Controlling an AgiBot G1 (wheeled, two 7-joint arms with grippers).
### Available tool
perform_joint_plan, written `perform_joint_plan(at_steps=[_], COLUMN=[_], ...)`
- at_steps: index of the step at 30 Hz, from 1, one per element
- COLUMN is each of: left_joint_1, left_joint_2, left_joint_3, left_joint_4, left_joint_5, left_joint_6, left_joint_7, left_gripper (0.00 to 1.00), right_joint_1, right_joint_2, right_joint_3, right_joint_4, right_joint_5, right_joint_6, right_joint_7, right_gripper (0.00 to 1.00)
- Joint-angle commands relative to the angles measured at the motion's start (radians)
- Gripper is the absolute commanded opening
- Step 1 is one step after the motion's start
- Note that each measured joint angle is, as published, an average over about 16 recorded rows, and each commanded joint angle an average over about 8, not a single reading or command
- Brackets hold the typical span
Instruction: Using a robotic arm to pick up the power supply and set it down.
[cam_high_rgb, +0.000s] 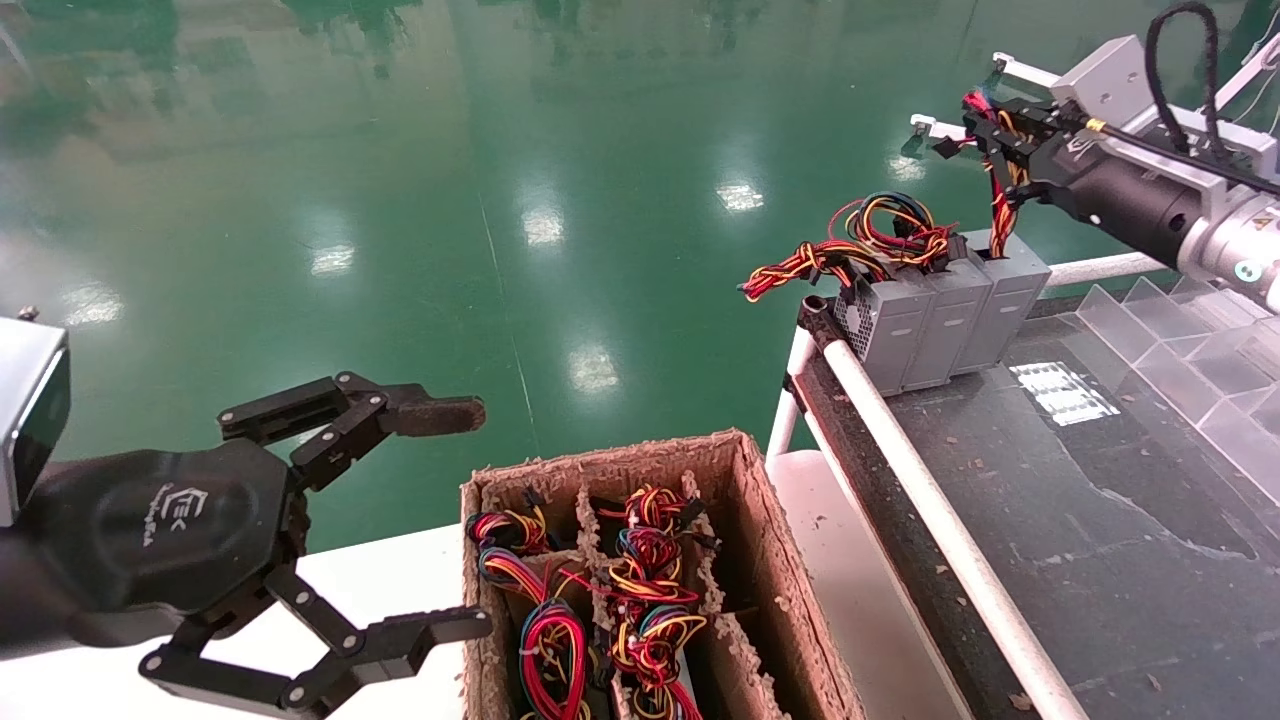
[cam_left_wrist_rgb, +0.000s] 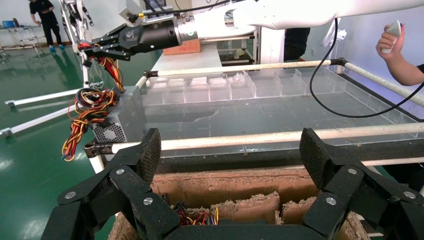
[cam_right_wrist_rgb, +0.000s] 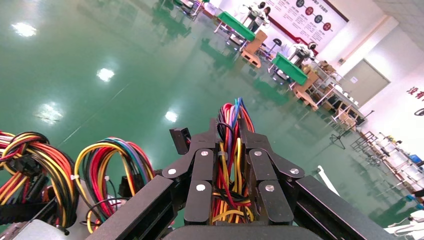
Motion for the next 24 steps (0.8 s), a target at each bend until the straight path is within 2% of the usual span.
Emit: perform_joint_plan(at_steps=[1,5,6,7,15,24], left_joint_1=[0.000,0.000,0.000,0.000,0.000,0.000], left_joint_2=[0.000,0.000,0.000,0.000,0.000,0.000], left_joint_3=[0.000,0.000,0.000,0.000,0.000,0.000], left_joint_4=[0.000,0.000,0.000,0.000,0.000,0.000], left_joint_5=[0.000,0.000,0.000,0.000,0.000,0.000], left_joint_6=[0.000,0.000,0.000,0.000,0.000,0.000], left_joint_7=[0.000,0.000,0.000,0.000,0.000,0.000], left_gripper=[1.00,1.00,1.00,1.00,1.00,1.00], right_joint_1=[0.001,-0.001,-0.001,-0.002,-0.007,-0.001], right_joint_2=[-0.007,-0.010,-0.010,-0.010,-0.007,0.004], right_joint_3=[0.001,0.003,0.003,0.004,0.006,0.008], right_joint_4=[-0.010,-0.018,-0.020,-0.021,-0.031,-0.045], right_joint_5=[0.001,0.004,0.005,0.005,0.008,0.011], right_joint_6=[0.003,0.000,-0.001,-0.002,-0.002,-0.027], right_joint_7=[-0.007,-0.019,-0.022,-0.026,-0.050,-0.030], right_gripper=[0.34,0.84,0.95,1.00,1.00,1.00])
